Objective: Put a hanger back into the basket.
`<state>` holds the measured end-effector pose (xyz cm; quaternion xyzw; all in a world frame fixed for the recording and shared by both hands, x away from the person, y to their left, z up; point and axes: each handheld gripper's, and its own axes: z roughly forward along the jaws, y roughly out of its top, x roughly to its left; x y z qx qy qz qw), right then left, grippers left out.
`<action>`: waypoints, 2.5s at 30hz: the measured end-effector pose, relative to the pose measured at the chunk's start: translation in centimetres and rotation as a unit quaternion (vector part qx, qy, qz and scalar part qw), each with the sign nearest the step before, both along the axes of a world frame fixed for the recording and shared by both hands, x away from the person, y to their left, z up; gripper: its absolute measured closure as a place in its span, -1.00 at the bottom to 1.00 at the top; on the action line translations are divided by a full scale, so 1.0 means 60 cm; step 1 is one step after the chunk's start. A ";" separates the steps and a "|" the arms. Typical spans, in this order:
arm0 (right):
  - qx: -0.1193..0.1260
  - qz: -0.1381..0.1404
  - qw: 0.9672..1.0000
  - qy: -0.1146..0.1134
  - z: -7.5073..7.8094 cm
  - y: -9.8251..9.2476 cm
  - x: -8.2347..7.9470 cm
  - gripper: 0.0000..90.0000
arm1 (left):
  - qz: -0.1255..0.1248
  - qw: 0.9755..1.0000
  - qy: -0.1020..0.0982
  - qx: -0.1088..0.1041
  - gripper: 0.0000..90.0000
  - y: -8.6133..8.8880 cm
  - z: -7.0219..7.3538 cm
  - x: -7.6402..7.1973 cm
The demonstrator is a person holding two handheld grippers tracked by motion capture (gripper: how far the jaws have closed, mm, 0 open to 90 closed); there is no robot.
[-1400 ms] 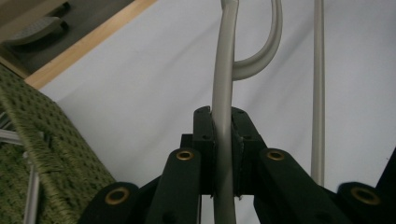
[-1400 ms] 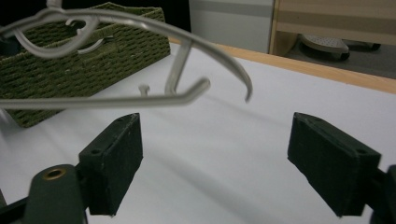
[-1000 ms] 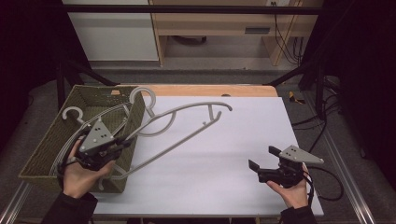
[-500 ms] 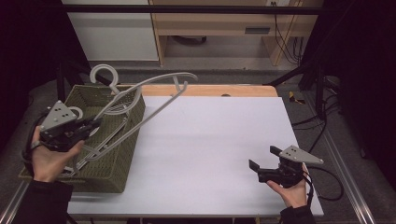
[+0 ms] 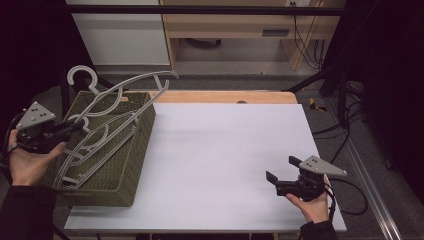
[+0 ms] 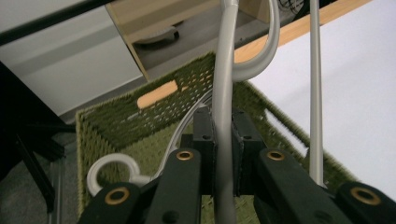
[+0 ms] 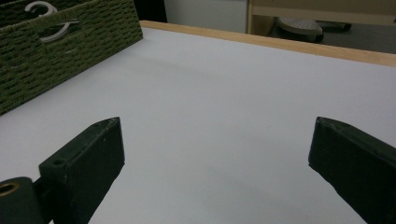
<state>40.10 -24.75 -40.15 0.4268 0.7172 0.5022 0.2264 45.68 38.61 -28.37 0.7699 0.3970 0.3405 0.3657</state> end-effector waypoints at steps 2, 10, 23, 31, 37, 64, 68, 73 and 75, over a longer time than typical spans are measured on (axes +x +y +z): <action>0.000 0.000 1.000 0.000 0.000 0.000 0.000 -0.92 | 0.000 1.000 0.004 0.007 0.84 0.010 -0.007 0.003; -0.003 0.006 1.000 0.000 -0.001 0.001 0.001 -0.93 | 0.019 1.000 0.015 0.003 0.84 0.058 -0.032 0.008; -0.004 0.005 1.000 0.004 -0.004 0.004 0.004 -0.93 | 0.055 0.998 0.033 0.000 0.84 0.118 -0.066 0.007; -0.003 0.008 1.000 0.006 -0.003 0.004 0.003 -0.94 | 0.079 0.996 0.043 0.008 0.84 0.129 -0.080 0.013; -0.007 0.009 1.000 0.007 -0.005 0.004 0.004 -0.94 | 0.085 0.995 0.057 0.021 0.84 0.129 -0.095 0.019; -0.008 0.010 1.000 0.008 -0.002 0.008 0.003 -0.94 | 0.089 0.975 0.187 0.074 0.78 0.090 -0.155 0.055; -0.010 0.010 1.000 0.006 -0.001 0.008 0.002 -0.94 | 0.099 0.975 0.184 0.072 0.60 0.092 -0.151 0.052; -0.010 0.010 1.000 0.006 -0.001 0.008 0.003 -0.94 | 0.099 0.984 0.145 0.029 0.51 0.097 -0.129 0.035; -0.009 0.010 1.000 0.006 -0.001 0.007 0.003 -0.94 | 0.095 0.988 0.121 0.010 0.39 0.092 -0.119 0.025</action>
